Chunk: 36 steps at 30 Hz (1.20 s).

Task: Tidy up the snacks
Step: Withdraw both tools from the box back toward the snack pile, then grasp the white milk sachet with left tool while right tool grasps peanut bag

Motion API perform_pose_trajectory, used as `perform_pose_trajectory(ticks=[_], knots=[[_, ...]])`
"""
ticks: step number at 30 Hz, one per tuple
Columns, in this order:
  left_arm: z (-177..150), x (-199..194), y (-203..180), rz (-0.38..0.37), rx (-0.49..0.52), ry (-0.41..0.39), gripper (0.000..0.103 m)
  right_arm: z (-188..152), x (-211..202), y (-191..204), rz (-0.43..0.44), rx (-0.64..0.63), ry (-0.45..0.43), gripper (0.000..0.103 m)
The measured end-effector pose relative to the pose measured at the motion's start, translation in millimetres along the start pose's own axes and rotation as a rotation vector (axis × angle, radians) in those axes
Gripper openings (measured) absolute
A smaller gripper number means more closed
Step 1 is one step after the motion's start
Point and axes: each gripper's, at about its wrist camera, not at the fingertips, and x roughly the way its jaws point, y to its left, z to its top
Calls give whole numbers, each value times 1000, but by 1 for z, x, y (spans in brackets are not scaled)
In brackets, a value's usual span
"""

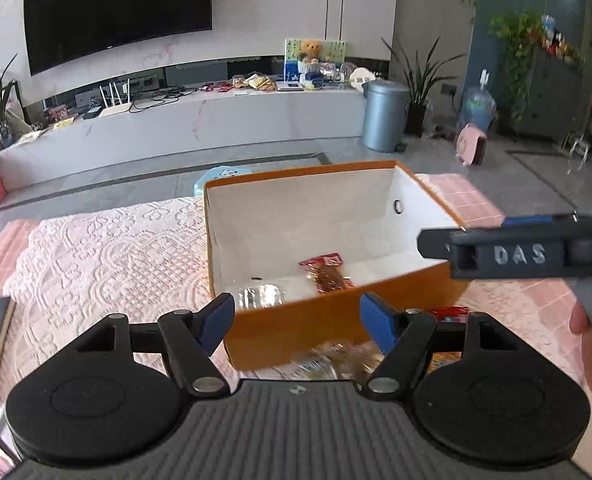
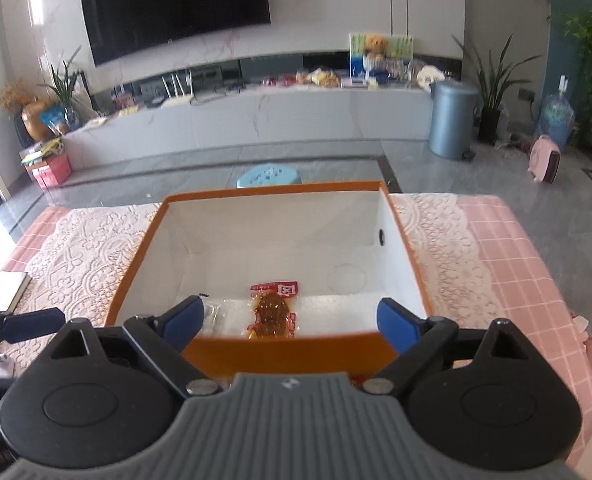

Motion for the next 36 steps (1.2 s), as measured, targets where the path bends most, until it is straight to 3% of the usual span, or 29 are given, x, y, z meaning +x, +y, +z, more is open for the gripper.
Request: perform_pose_trajectory(ticks=[9,19,27,32,36], knots=[[-38,-22,12,-101,-110,-8,84,-65,-50,-16,-27,73,-48,91],[-86,-12,26,-185,-174,44,84,-122,-54,-36,-94,75,-33,91],[-115,13,12,-202,-168,148,84,-154,-32,-55,-108,92,38,91],[-122,28,-1,-142,-115,215,83,-162,-22,-46,-78,60,62,91],[-126,41,-3,-147,-115,269,83,-166,-13,-34,-45,2,72,91]])
